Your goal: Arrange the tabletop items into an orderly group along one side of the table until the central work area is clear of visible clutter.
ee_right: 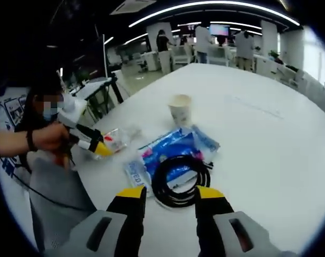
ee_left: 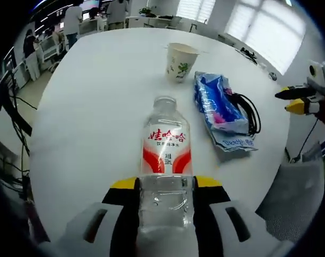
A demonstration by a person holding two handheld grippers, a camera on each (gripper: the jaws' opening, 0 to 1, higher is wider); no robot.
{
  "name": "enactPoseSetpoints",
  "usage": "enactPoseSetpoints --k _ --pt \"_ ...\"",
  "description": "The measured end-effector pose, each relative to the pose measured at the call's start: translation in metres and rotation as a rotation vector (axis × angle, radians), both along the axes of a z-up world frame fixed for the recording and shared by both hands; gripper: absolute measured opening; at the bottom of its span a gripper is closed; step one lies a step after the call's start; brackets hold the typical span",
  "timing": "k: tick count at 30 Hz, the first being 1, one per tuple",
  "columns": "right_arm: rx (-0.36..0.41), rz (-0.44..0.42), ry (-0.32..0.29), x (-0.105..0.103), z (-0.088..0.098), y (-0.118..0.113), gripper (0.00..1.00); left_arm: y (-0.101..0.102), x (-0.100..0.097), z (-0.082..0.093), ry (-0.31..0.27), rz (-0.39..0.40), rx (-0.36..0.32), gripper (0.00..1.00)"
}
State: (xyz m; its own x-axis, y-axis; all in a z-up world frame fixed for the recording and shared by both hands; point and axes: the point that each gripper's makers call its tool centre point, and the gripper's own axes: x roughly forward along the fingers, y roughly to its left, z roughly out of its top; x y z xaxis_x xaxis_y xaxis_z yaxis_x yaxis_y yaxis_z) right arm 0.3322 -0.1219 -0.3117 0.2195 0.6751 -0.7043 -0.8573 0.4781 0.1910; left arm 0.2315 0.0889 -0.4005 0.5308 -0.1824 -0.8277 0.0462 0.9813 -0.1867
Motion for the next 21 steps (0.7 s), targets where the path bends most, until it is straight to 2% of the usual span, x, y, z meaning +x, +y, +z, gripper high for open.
enactPoseSetpoints --k 3,9,10,13,17,20,21 --pt "0.014 0.017 0.015 -0.002 -0.001 0.014 0.34 0.0 -0.008 0.001 -0.005 -0.004 0.003 0.37" --pt "0.088 0.027 0.098 -0.013 -0.002 0.058 0.33 -0.001 -0.018 0.0 -0.017 0.006 0.007 0.37" --pt "0.129 0.002 0.155 -0.016 -0.003 0.074 0.33 -0.001 -0.021 -0.001 -0.018 0.009 0.006 0.37" --pt "0.174 -0.026 0.235 -0.022 -0.008 0.101 0.33 -0.003 -0.023 0.0 -0.019 0.009 0.005 0.37" --pt "0.247 -0.101 0.396 -0.035 -0.014 0.14 0.33 -0.004 -0.022 0.001 -0.025 0.013 0.004 0.38" --pt "0.254 -0.17 0.464 -0.031 -0.031 0.162 0.33 -0.004 -0.022 0.0 -0.028 0.01 0.007 0.38" --pt "0.253 -0.185 0.478 -0.035 -0.031 0.165 0.33 -0.004 -0.022 0.0 -0.03 0.011 0.008 0.38"
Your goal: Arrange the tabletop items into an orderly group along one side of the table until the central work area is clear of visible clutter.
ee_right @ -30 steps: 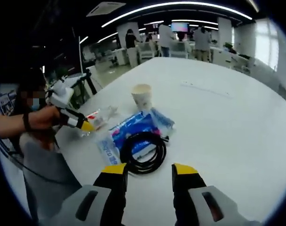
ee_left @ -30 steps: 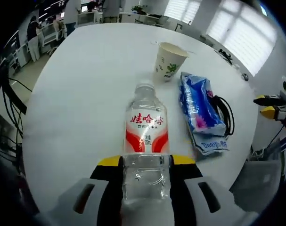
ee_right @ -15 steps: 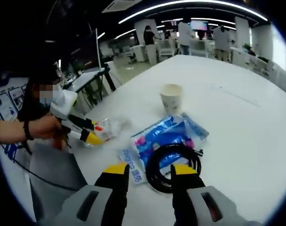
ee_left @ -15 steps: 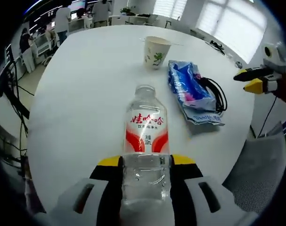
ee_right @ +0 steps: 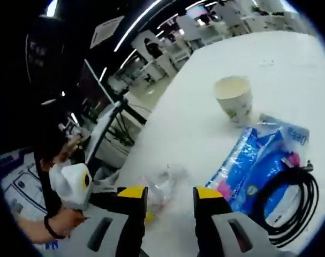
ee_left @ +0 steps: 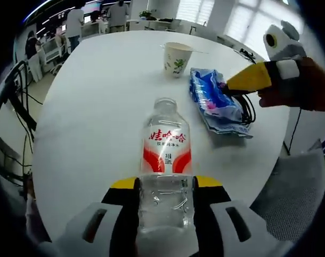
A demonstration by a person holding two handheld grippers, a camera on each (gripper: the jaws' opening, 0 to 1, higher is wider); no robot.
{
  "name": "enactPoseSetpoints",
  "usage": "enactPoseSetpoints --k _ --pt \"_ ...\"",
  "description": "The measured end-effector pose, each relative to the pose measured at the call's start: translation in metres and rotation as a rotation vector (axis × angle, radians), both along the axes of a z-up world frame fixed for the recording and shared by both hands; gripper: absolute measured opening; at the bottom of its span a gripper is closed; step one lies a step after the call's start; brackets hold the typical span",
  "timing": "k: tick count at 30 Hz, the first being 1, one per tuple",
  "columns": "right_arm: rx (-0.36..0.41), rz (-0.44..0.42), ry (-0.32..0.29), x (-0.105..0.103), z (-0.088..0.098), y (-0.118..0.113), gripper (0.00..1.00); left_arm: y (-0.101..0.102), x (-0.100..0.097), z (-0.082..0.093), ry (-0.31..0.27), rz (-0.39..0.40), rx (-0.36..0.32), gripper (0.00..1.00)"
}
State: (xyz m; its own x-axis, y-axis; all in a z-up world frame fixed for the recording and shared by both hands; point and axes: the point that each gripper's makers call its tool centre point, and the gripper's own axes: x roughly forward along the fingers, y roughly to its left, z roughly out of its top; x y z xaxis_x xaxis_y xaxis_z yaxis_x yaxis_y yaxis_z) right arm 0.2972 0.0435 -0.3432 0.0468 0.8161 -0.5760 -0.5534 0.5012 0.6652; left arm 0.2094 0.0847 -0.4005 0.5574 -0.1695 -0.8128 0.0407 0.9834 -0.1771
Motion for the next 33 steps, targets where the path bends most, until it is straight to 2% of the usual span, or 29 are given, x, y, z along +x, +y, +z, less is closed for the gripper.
enactPoseSetpoints --k 3,5,11,14,19,22,28,33 --pt "-0.028 -0.064 0.082 -0.003 -0.015 0.012 0.33 -0.001 -0.001 0.001 -0.003 0.003 -0.003 0.38" --pt "-0.019 -0.104 0.122 -0.003 -0.019 0.019 0.33 -0.001 0.0 0.001 -0.006 0.005 -0.004 0.38" --pt "-0.007 -0.156 0.162 0.0 -0.026 0.031 0.32 -0.002 -0.001 -0.001 -0.012 0.006 -0.014 0.38" --pt "0.004 -0.203 0.218 0.002 -0.032 0.037 0.3 -0.001 -0.001 -0.002 -0.014 0.011 -0.016 0.38" --pt "0.002 -0.279 0.278 0.009 -0.042 0.04 0.24 -0.002 -0.003 -0.001 -0.017 0.011 -0.018 0.39" --pt "0.0 -0.299 0.291 0.013 -0.047 0.042 0.21 -0.002 -0.003 0.0 -0.018 0.012 -0.021 0.39" --pt "-0.016 -0.316 0.307 0.014 -0.05 0.042 0.2 -0.005 -0.001 0.0 -0.02 0.002 -0.014 0.39" --pt "-0.016 -0.318 0.291 0.02 -0.046 0.041 0.19 -0.006 0.001 0.0 -0.027 0.006 -0.012 0.39"
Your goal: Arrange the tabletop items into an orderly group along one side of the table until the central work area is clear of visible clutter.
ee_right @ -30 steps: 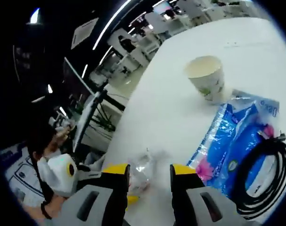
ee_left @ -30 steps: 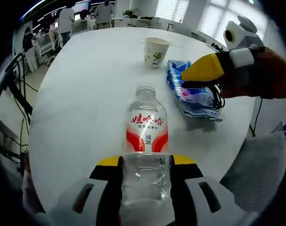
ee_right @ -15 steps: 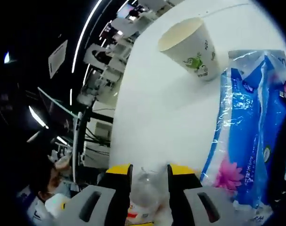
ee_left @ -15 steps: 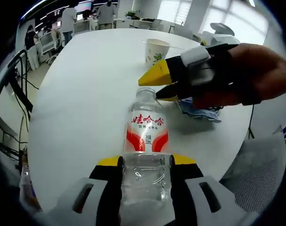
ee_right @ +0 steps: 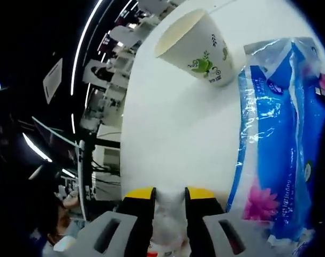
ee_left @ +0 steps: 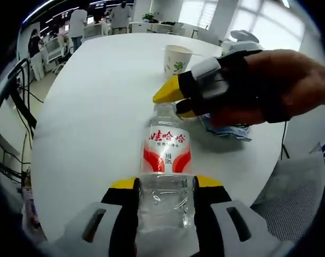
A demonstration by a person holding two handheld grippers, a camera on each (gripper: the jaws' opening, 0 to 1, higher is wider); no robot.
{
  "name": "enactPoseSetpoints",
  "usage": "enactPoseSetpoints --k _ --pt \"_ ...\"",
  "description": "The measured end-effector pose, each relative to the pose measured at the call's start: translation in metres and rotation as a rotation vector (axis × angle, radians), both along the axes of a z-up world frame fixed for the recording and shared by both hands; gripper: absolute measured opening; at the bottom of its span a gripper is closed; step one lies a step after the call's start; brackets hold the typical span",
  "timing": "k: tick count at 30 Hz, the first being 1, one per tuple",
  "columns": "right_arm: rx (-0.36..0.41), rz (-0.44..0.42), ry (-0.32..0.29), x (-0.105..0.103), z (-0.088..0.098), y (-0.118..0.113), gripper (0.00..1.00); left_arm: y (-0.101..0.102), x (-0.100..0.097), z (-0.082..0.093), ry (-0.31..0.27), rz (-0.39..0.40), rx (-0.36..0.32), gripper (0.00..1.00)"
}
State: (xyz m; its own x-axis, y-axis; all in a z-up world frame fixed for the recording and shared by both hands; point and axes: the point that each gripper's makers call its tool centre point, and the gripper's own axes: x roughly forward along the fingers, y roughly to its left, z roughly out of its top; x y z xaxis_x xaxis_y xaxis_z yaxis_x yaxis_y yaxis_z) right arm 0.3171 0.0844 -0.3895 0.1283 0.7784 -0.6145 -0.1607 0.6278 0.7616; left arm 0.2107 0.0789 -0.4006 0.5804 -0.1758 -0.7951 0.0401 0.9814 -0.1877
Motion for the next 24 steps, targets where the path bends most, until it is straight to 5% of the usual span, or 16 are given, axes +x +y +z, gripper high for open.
enactPoseSetpoints --k 9,24 --pt "0.018 0.036 -0.073 0.009 0.019 -0.004 0.18 -0.005 0.01 0.002 -0.027 -0.009 0.018 0.39" --pt "0.023 0.195 -0.355 0.008 0.077 0.01 0.18 -0.009 0.028 0.012 -0.105 0.032 0.024 0.41"
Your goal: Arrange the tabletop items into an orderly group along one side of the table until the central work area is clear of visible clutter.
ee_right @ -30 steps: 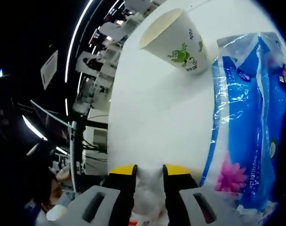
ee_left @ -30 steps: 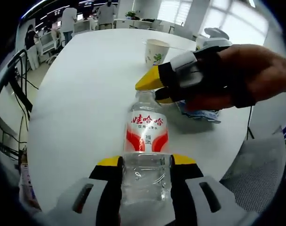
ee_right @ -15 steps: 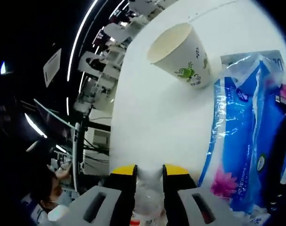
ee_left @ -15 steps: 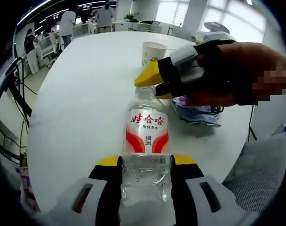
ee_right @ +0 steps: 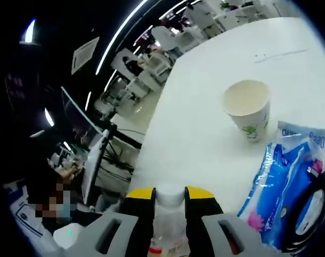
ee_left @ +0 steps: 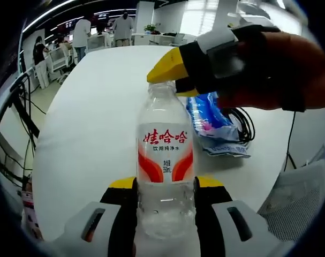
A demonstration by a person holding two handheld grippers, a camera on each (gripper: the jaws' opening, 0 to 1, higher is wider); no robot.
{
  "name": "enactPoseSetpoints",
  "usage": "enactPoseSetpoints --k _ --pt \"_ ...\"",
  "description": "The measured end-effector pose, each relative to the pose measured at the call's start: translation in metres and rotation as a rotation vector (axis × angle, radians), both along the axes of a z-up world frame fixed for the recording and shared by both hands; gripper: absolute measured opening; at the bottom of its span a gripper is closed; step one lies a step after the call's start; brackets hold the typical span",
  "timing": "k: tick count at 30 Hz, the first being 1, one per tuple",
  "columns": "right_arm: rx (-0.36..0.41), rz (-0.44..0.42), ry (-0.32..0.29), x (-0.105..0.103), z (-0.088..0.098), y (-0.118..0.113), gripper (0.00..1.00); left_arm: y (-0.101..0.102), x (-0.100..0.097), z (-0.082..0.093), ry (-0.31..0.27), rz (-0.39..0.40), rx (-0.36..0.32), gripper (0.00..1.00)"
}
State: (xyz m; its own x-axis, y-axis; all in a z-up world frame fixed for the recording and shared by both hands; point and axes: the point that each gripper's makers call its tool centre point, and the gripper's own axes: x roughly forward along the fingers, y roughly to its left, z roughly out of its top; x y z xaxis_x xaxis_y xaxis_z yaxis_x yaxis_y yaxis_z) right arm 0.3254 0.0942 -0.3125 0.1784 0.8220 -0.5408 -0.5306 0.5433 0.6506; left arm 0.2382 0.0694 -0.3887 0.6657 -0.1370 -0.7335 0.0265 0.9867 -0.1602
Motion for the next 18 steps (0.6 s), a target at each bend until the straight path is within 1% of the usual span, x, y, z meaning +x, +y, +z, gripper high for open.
enactPoseSetpoints --k 2,3,4,7,8,10,11,12,13,16,18 --pt "0.006 0.025 -0.042 -0.005 0.01 0.002 0.18 0.001 0.001 0.001 -0.011 0.009 0.001 0.41" --pt "0.021 0.038 -0.061 -0.002 0.009 0.008 0.18 0.001 0.002 0.002 -0.016 0.016 0.002 0.41" --pt "0.035 0.039 -0.064 -0.003 0.013 0.009 0.18 0.001 0.002 0.003 -0.023 0.024 0.0 0.41" --pt "0.031 0.085 -0.135 -0.006 0.021 0.012 0.18 0.004 0.003 0.005 -0.035 0.033 0.014 0.41" --pt "0.03 0.104 -0.162 -0.01 0.026 0.013 0.18 0.004 0.003 0.005 -0.039 0.032 0.023 0.41" --pt "0.03 0.115 -0.175 -0.016 0.031 0.013 0.18 0.004 0.002 0.008 -0.046 0.038 0.031 0.4" --pt "0.031 0.135 -0.203 -0.024 0.039 0.012 0.18 0.004 0.002 0.008 -0.05 0.041 0.034 0.4" --pt "0.039 0.147 -0.221 -0.026 0.042 0.013 0.18 0.005 0.002 0.009 -0.054 0.042 0.036 0.4" --pt "0.03 0.151 -0.232 -0.023 0.033 0.011 0.18 0.006 0.002 0.009 -0.057 0.045 0.039 0.4" --pt "0.033 0.17 -0.269 -0.033 0.04 0.012 0.18 0.007 0.002 0.012 -0.069 0.047 0.055 0.4" --pt "0.046 0.181 -0.29 -0.029 0.039 0.014 0.18 0.007 0.001 0.012 -0.079 0.051 0.051 0.4"
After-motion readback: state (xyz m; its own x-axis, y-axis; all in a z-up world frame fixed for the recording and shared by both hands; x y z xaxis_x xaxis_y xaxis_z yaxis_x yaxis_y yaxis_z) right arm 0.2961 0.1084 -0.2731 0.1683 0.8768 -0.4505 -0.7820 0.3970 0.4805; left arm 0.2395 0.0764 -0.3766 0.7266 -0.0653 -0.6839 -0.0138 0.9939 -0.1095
